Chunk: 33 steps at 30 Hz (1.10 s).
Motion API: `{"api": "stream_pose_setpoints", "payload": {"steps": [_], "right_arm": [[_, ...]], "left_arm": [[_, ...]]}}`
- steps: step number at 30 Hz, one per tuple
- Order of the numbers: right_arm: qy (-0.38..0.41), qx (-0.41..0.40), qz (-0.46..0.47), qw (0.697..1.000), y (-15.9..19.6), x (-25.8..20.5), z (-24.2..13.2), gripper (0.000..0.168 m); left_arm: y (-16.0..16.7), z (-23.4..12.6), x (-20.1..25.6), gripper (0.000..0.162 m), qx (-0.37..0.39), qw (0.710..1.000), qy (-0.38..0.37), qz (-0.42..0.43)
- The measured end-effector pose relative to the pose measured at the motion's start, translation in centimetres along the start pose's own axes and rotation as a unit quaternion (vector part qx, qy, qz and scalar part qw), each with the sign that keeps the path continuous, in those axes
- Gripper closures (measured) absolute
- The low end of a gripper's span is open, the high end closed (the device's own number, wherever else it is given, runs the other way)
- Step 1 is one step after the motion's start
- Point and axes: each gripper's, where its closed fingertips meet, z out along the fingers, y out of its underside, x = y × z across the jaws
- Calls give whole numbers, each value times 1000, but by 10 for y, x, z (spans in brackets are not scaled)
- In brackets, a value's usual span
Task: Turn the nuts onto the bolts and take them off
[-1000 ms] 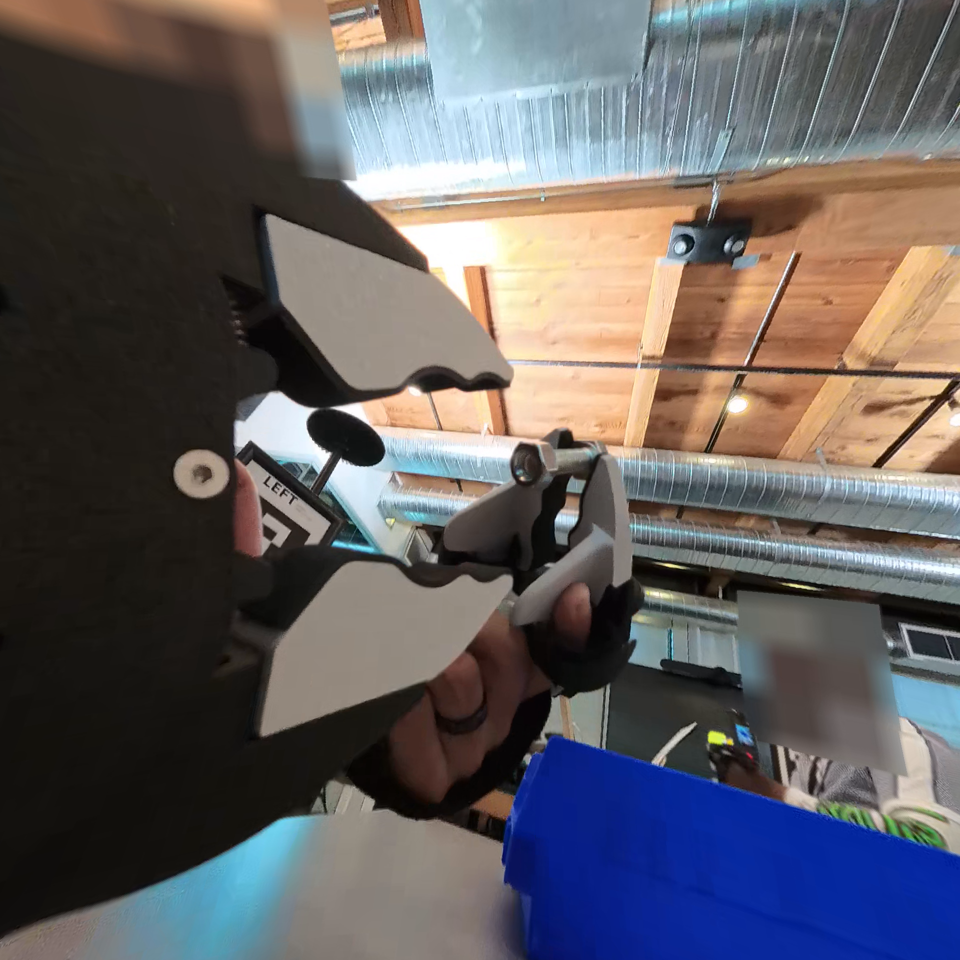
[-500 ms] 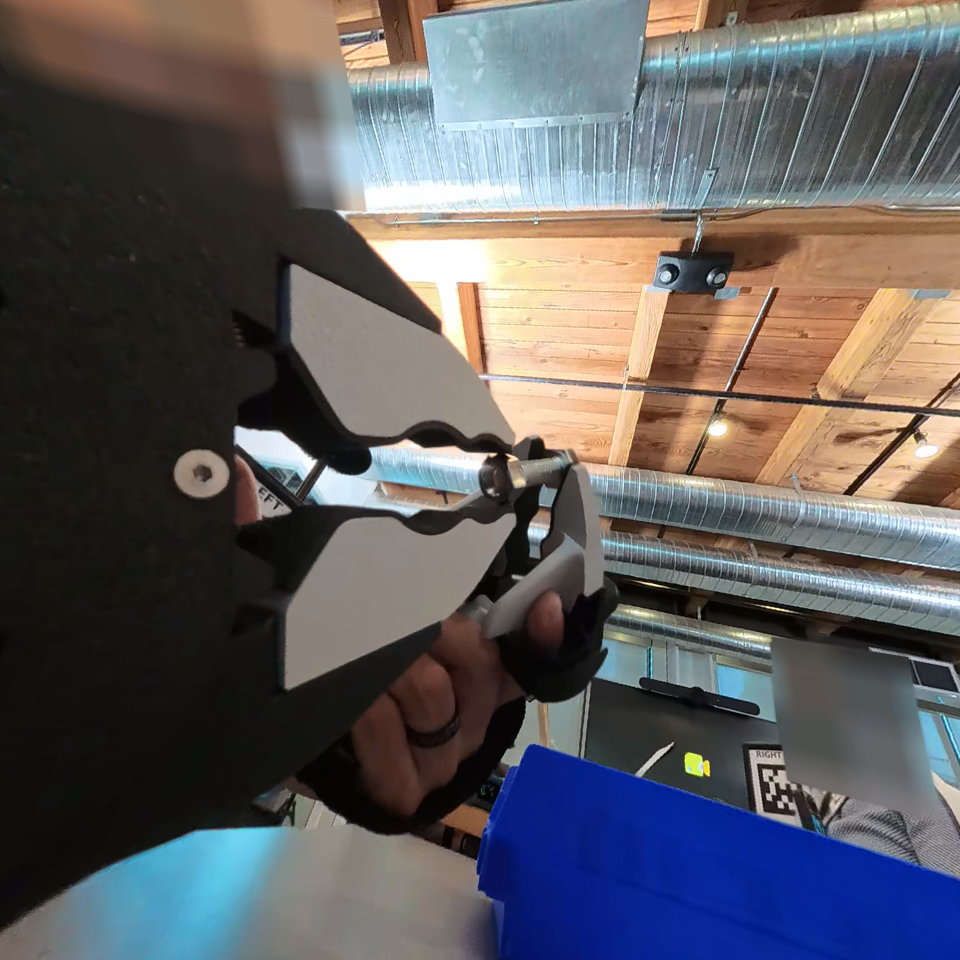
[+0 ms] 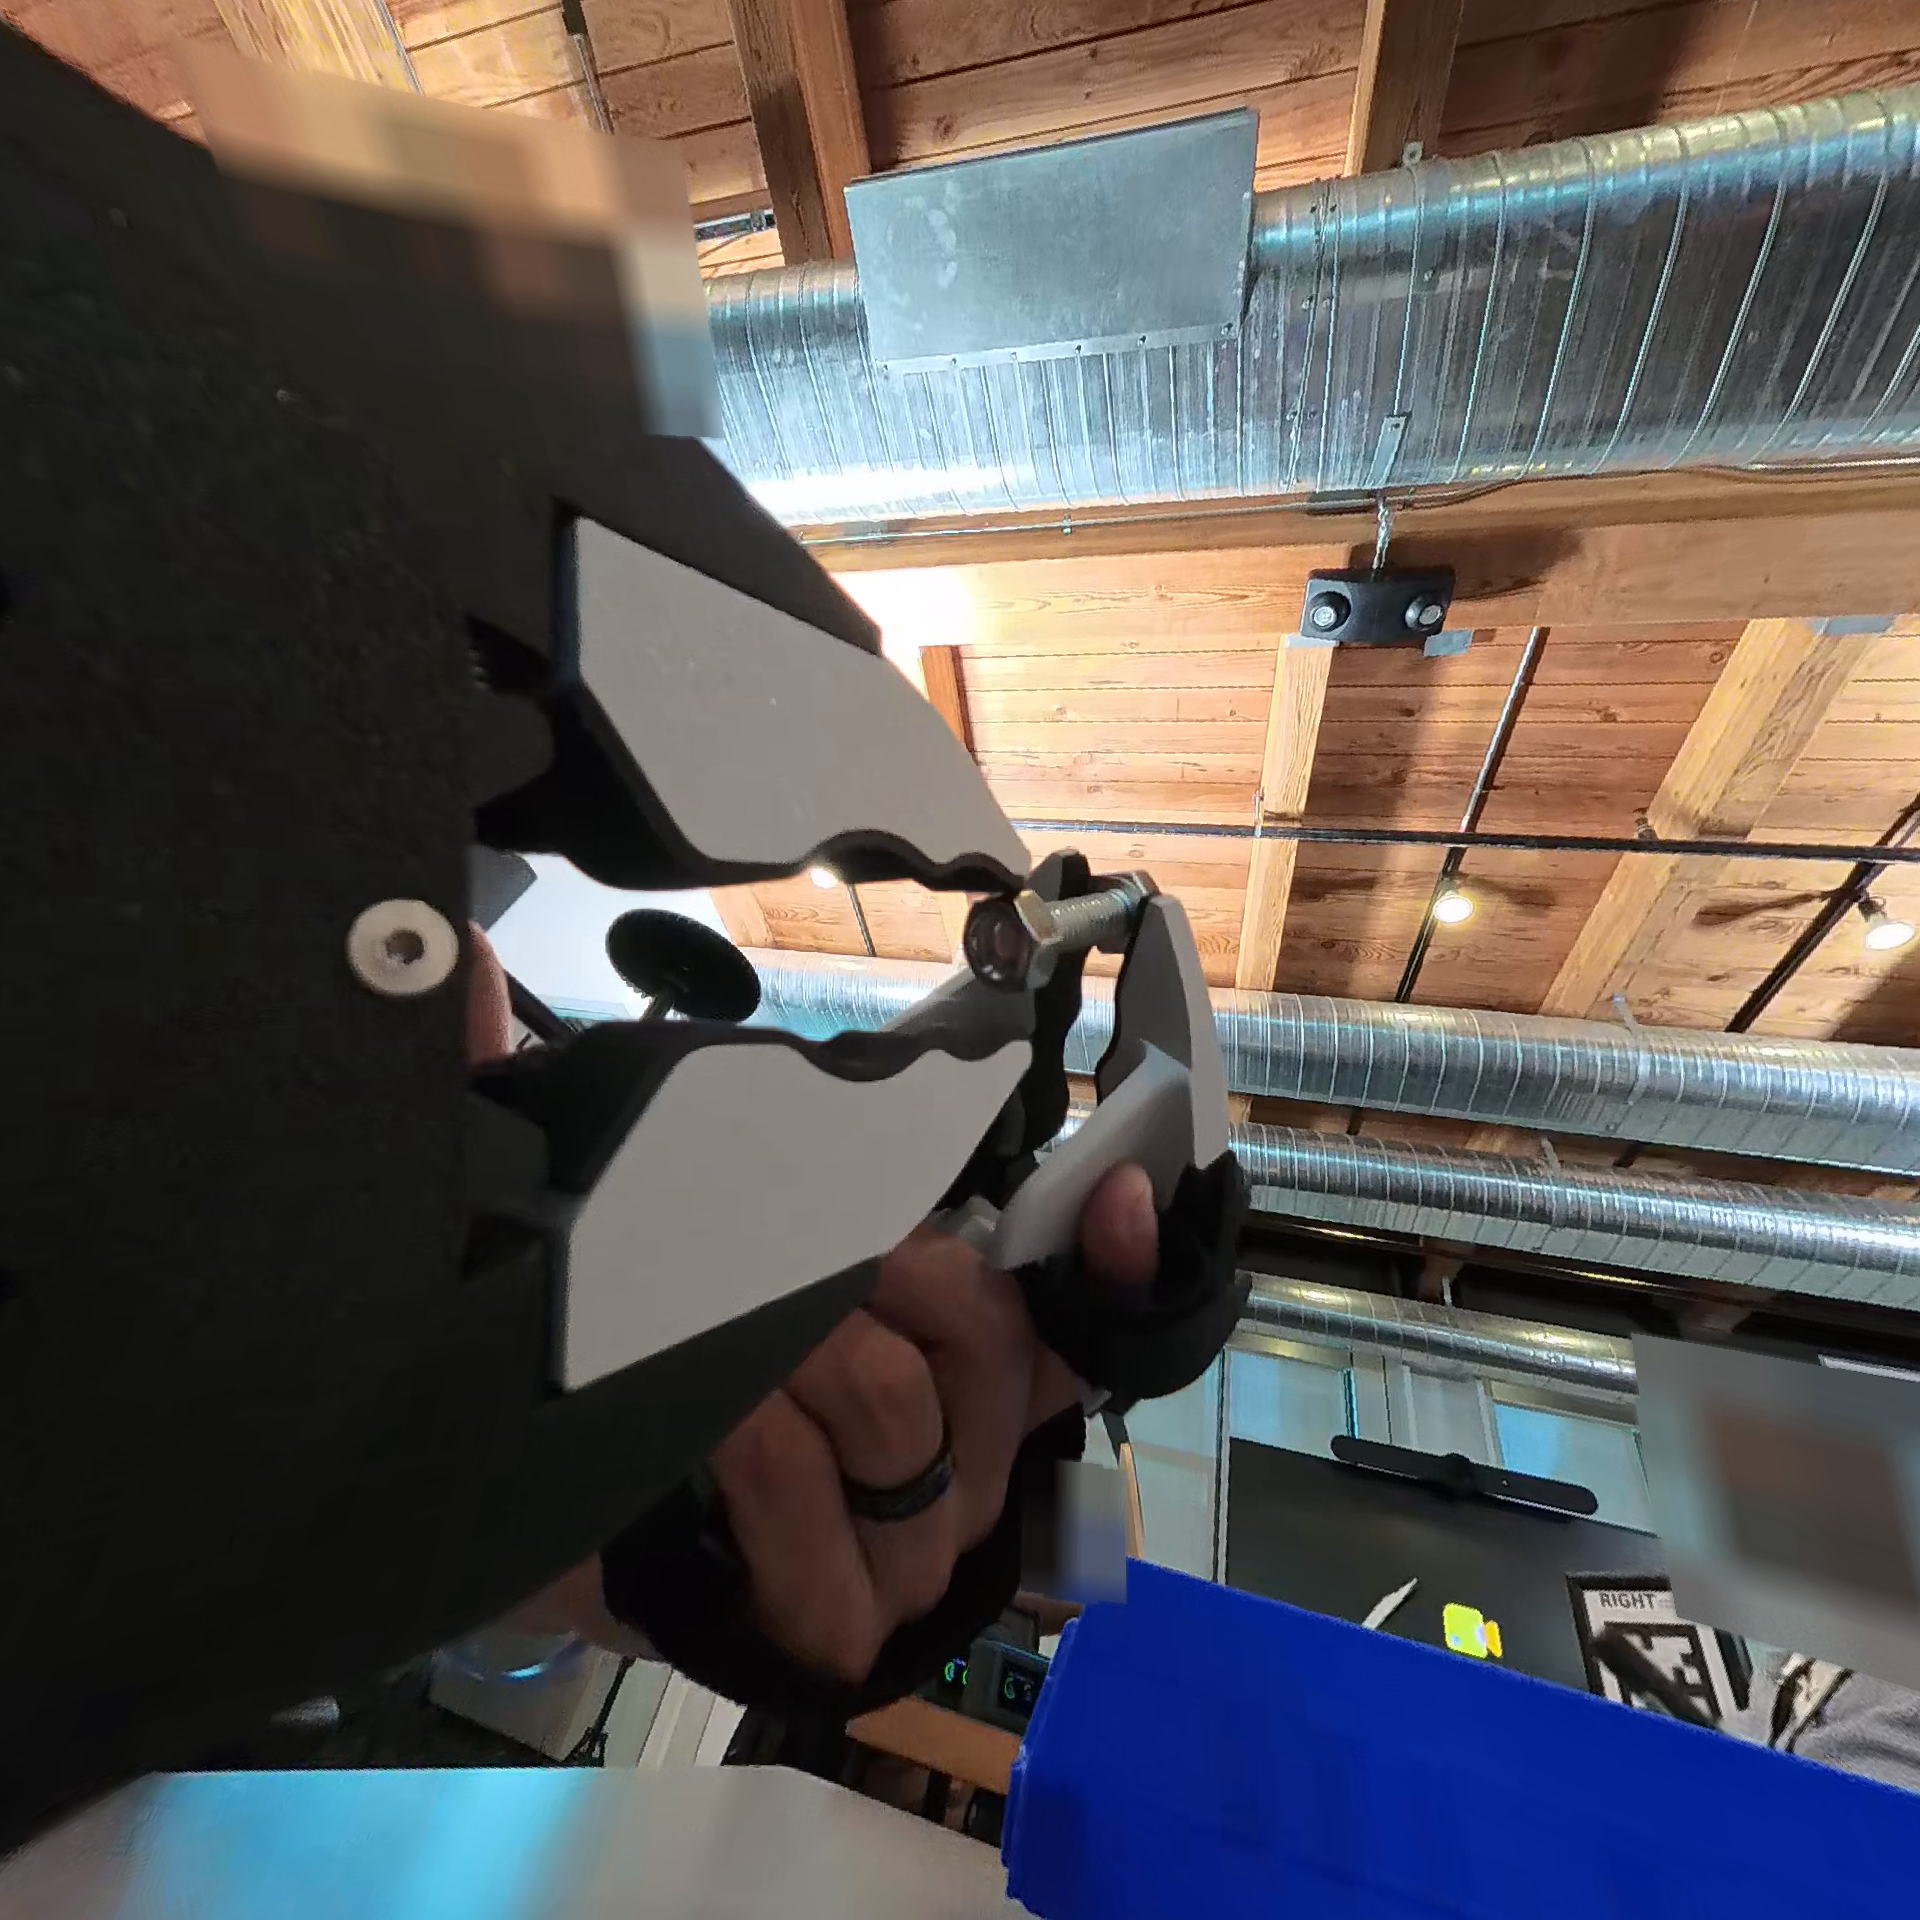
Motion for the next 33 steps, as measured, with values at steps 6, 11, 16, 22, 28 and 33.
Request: {"api": "stream_pose_setpoints", "payload": {"steps": [6,11,16,22,28,33], "right_arm": [[1,-3,-4,1000,-2,-2,-2,150],[-1,-15,-27,1000,-1,-4,-4,150],[93,-34,-239,966,-4,-3,-6,151],[245,-88,-644,720,-13,-11,-4,152],[336,-130,-888,287,-21,-19,-5,151],[314,-156,-936,-35,-20,-17,-9,152]], "left_arm": [[1,0,-1,145,-3,1000,-2,2],[2,1,-1,145,-5,1000,-4,0],[2,4,-5,145,2,999,-16,-33],[-7,7,-5,145,33,995,-23,-94],[-7,7,-16,145,73,978,-28,-194],[-2,6,-20,146,74,966,-25,-246]]}}
